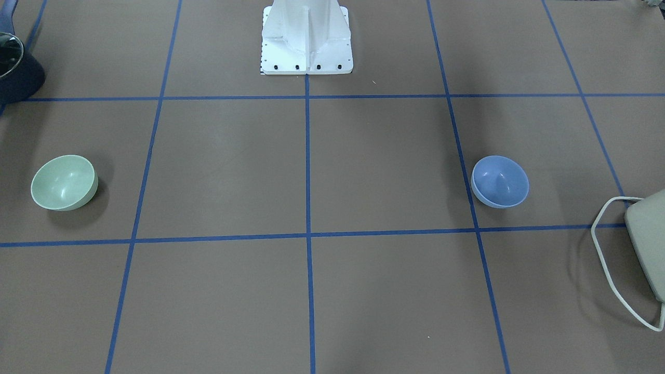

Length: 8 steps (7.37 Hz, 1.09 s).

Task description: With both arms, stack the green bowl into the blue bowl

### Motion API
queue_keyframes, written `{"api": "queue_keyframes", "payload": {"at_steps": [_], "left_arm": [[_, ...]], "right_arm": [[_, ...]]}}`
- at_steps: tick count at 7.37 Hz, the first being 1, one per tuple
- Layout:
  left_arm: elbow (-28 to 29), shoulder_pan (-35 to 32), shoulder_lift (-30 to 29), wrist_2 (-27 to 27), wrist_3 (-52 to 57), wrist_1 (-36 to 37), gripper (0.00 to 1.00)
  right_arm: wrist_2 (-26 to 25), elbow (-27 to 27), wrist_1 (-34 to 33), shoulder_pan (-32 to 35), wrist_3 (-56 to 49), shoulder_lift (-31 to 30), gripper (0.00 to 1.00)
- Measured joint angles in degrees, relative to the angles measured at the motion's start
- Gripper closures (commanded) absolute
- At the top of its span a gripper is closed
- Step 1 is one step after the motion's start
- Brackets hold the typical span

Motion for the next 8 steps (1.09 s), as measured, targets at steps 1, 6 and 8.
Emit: {"api": "queue_keyframes", "payload": {"at_steps": [1,6,8], "left_arm": [[-0.1,0.0,0.1,0.0,0.0,-0.2,0.02],[-1.5,0.0,-0.2,0.3,-0.2,-5.6,0.02],[-0.6,0.0,-1.3,0.5,-0.5,-15.6,0.02]], "right_arm": [[0.0,0.0,0.0,0.0,0.0,0.0,0.00],[0.0,0.1,0.0,0.0,0.0,0.0,0.00],[0.0,0.1,0.0,-0.1,0.0,0.1,0.00]]}}
